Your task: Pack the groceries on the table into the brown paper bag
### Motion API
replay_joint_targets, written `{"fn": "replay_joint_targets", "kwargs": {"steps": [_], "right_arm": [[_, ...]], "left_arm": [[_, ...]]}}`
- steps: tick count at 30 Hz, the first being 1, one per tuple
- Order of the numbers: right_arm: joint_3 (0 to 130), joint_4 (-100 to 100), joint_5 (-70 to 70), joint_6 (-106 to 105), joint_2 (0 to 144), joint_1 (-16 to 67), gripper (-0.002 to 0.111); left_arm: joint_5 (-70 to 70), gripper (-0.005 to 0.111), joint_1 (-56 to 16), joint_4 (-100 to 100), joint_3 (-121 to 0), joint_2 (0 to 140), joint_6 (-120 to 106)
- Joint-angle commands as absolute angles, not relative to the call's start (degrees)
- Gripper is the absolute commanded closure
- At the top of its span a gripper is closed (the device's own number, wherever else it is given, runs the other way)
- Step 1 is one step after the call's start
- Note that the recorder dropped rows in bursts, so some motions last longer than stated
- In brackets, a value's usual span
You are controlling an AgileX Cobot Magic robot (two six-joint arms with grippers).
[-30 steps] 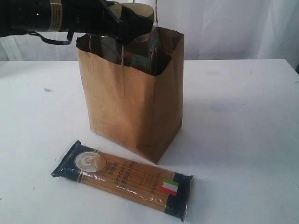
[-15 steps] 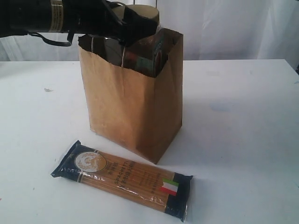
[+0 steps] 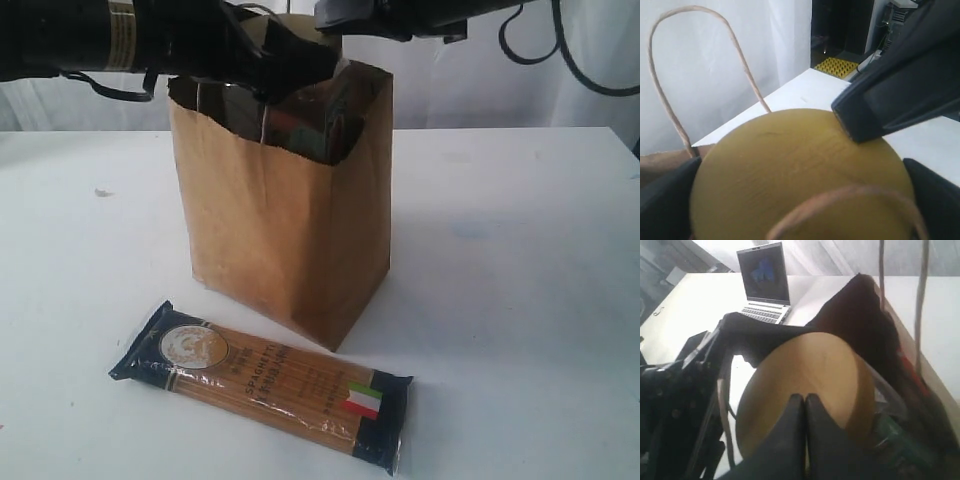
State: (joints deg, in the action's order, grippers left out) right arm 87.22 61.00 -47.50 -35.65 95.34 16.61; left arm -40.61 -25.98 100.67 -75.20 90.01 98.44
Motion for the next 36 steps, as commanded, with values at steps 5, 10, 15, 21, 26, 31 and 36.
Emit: {"fn": "replay_joint_targets", "kwargs": {"steps": [5,10,15,21,26,31,36], "right_arm": [[87.1,55.1,-47.6,-34.9,97.8,18.1,0.108],[89.6,55.4,-48.8,-36.4,97.8,20.4,0.108],[91.7,55.4,-50.0,-37.7,97.8,23.8,0.108],[91.9,48.8,-50.0,-32.3,100.4,25.1,0.108],[91.9,44.9,-51.0,-29.5,101.7,25.1,0.108],[92.1,44.9,-50.5,-29.5,101.3,25.1,0.108],[92.1,40.8,-50.7,-25.0,101.4,25.1,0.108]], "left_arm": [[-42.2,0.001,-25.8,99.9,-75.4,89.3,97.5],[-42.3,0.001,-25.8,99.9,-75.4,89.3,96.9],[-43.7,0.001,-25.8,99.9,-75.4,89.3,94.6],[-46.1,0.001,-25.8,99.9,-75.4,89.3,92.3],[-45.7,0.001,-25.8,99.9,-75.4,88.0,91.2],[-45.5,0.001,-25.8,99.9,-75.4,87.3,91.2],[-46.2,0.001,-25.8,99.9,-75.4,87.2,91.3]]}}
